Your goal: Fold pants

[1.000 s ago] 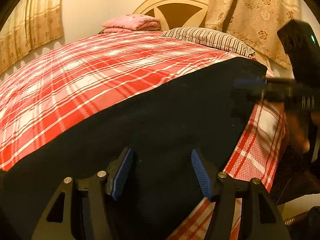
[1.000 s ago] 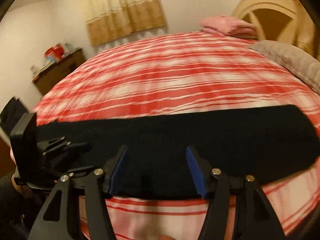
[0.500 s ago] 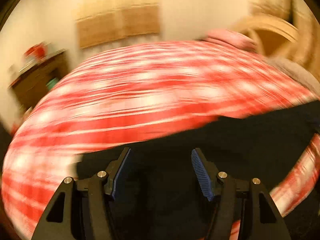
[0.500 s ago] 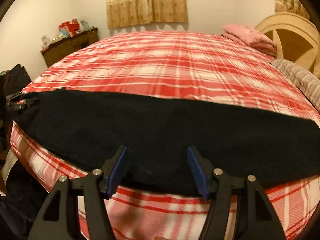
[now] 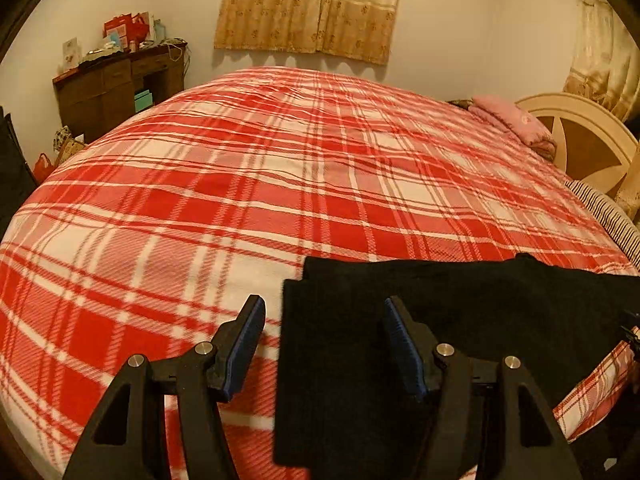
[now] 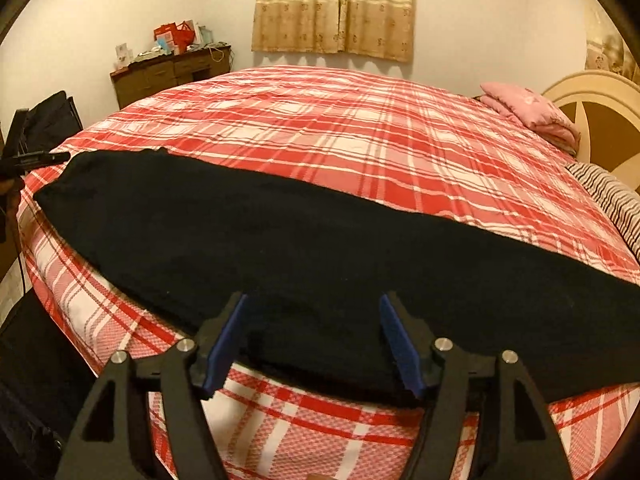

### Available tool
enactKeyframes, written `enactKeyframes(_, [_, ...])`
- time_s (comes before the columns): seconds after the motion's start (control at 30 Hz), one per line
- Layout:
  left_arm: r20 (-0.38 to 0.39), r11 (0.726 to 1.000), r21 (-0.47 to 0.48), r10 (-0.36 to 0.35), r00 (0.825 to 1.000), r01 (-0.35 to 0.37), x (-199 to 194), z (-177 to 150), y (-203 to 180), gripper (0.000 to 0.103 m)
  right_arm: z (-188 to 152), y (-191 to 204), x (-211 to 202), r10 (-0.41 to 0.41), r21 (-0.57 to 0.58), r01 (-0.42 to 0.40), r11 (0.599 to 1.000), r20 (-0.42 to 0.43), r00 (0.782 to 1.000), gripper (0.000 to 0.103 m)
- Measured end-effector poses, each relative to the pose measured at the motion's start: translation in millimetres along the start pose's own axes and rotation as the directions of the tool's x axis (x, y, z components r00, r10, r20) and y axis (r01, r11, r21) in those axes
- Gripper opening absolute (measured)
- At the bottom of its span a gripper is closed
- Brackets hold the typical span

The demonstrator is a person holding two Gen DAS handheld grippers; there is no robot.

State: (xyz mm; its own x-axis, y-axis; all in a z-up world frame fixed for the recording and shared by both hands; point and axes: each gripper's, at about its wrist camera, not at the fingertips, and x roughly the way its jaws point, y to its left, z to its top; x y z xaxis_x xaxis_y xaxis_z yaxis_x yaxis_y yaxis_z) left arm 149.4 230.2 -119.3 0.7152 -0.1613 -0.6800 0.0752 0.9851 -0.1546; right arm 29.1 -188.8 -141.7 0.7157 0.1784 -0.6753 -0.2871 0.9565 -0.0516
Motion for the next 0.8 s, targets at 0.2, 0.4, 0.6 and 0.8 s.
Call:
enactKeyframes(0.2, [-0.033,1.000,-0.019,0.003,0.999,-0.004,16.6,5.6,1.3,0.050,-2.0,-4.7,-0.8,-0.001,0.028,0.001,1.000,0.002,1.000,0.071])
enactKeyframes(0.4, [-0.042,1.000,-0.001,0.009,0.999,-0.009,11.3,3.3,2.9,0.020,-3.9,-5.1,-0.2,0.004,0.032,-0.004,0.999,0.001,1.000,0.071])
enactKeyframes(0.6, [0.010,1.000,0.015,0.005,1.000,-0.005,2.3,15.1,-0.7,0.009,-5.3,-4.7,0.1,0.003,0.035,-0.003,0.999,0.004,1.000,0.071])
enactKeyframes(0.8, [-0.015,0.999,0.029,0.025,1.000,-0.024,22.6,21.0,6.1,0.009,-4.9,-6.3,-4.7,0.007,0.056,-0.009,0.998,0.033,0.999,0.071])
